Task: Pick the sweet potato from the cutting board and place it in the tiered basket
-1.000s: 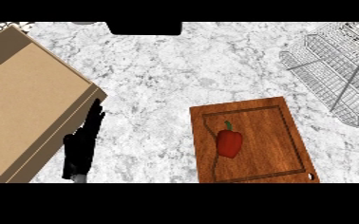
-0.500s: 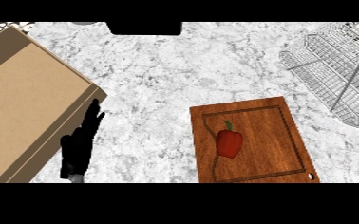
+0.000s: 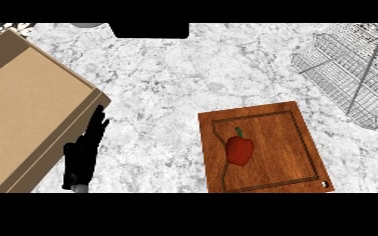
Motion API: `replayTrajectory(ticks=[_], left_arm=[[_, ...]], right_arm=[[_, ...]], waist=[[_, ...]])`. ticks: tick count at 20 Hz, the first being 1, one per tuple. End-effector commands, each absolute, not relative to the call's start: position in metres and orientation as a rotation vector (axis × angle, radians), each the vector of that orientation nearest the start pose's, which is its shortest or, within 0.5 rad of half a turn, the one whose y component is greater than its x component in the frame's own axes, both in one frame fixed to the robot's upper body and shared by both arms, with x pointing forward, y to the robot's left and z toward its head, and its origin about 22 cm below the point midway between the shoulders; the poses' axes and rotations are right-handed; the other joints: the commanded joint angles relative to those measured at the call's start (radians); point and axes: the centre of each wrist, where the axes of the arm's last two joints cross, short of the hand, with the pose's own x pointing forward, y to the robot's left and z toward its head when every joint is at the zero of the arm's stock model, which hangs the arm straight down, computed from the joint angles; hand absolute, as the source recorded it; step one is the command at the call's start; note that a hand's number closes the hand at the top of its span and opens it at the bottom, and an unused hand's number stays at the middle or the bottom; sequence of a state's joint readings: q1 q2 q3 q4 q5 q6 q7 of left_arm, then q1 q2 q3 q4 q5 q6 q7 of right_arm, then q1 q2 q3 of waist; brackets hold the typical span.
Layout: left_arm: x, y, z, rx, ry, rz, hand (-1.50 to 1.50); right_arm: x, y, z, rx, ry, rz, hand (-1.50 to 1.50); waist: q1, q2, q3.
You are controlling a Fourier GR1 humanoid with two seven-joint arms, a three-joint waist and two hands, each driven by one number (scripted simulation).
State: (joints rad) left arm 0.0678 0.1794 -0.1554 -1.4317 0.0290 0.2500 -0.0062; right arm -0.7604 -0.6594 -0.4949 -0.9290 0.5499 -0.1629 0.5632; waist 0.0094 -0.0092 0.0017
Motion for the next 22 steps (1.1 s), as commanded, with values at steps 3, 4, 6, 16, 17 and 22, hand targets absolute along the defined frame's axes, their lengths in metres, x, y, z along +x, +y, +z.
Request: replayTrajectory(ticks=[3,4,6,16,17,22], left_arm=[[0.214,0.24,-0.053,0.228,-1.308,-0.03,0.0],[0.211,0.244,-0.043,0.256,-1.318,-0.036,0.0],[0.206,0.25,-0.051,0.244,-1.32,-0.022,0.0],[0.204,0.268,-0.052,0.271,-1.283,-0.005,0.0],[0.193,0.252,-0.068,0.285,-1.278,0.008,0.0],[0.192,0.273,-0.057,0.291,-1.276,0.028,0.0]], right_arm=[[0.368,-0.447,0.21,-0.952,-1.308,-0.445,-1.5],[0.368,-0.448,0.213,-0.948,-1.323,-0.446,-1.5],[0.355,-0.458,0.201,-1.035,-1.371,-0.514,-1.5],[0.265,-0.516,0.262,-1.305,-1.27,-0.86,-1.5],[0.249,-0.522,0.282,-1.289,-1.288,-0.881,-1.5],[0.167,-0.547,0.276,-1.308,-1.262,-0.892,-1.5]], waist=[[0.003,0.013,-0.001],[0.005,0.011,-0.001],[-0.003,0.01,-0.001],[-0.044,0.0,-0.003],[-0.056,-0.003,-0.004],[-0.076,-0.006,-0.002]])
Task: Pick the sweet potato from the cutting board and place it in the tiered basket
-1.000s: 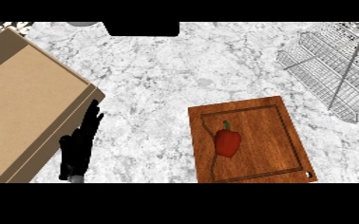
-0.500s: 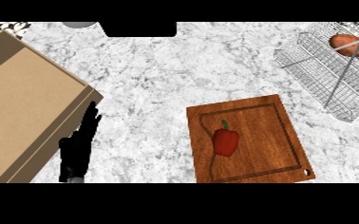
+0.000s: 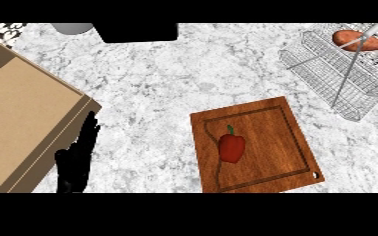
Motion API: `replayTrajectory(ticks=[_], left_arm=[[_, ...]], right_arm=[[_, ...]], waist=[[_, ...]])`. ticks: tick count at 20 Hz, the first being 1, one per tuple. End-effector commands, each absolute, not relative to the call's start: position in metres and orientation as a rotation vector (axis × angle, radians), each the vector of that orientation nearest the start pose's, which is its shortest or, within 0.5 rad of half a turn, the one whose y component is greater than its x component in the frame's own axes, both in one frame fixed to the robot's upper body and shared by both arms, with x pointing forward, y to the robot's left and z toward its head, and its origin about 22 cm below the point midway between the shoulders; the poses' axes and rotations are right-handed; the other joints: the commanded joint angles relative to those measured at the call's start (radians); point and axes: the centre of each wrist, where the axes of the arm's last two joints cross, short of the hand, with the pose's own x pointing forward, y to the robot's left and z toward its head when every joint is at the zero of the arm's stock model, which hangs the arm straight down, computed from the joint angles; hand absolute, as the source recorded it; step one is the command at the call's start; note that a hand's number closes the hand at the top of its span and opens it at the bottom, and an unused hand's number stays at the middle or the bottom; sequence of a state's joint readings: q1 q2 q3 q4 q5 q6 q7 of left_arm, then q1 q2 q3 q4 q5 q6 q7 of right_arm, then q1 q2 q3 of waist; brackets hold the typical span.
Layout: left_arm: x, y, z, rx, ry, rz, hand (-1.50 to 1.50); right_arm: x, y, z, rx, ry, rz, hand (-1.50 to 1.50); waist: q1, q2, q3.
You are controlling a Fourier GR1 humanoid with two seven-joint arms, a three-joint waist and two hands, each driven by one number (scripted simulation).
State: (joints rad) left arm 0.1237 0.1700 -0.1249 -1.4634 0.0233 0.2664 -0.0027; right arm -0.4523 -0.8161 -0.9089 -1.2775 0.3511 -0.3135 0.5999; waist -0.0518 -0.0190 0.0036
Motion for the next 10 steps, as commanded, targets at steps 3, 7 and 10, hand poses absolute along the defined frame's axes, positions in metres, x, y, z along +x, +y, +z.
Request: replayTrajectory(ticks=[3,7,10], left_arm=[[0.187,0.267,-0.063,0.311,-1.274,0.038,0.0],[0.191,0.265,-0.061,0.319,-1.267,0.067,0.0],[0.191,0.259,-0.048,0.286,-1.279,0.037,0.0]], right_arm=[[0.119,-0.55,0.262,-1.299,-1.26,-0.871,-1.5],[0.054,-0.556,0.267,-1.272,-1.278,-0.836,-1.5],[0.007,-0.56,0.262,-1.229,-1.312,-0.82,-1.5]], waist=[[-0.035,0.0,-0.004],[-0.041,0.0,-0.003],[-0.019,0.003,-0.003]])
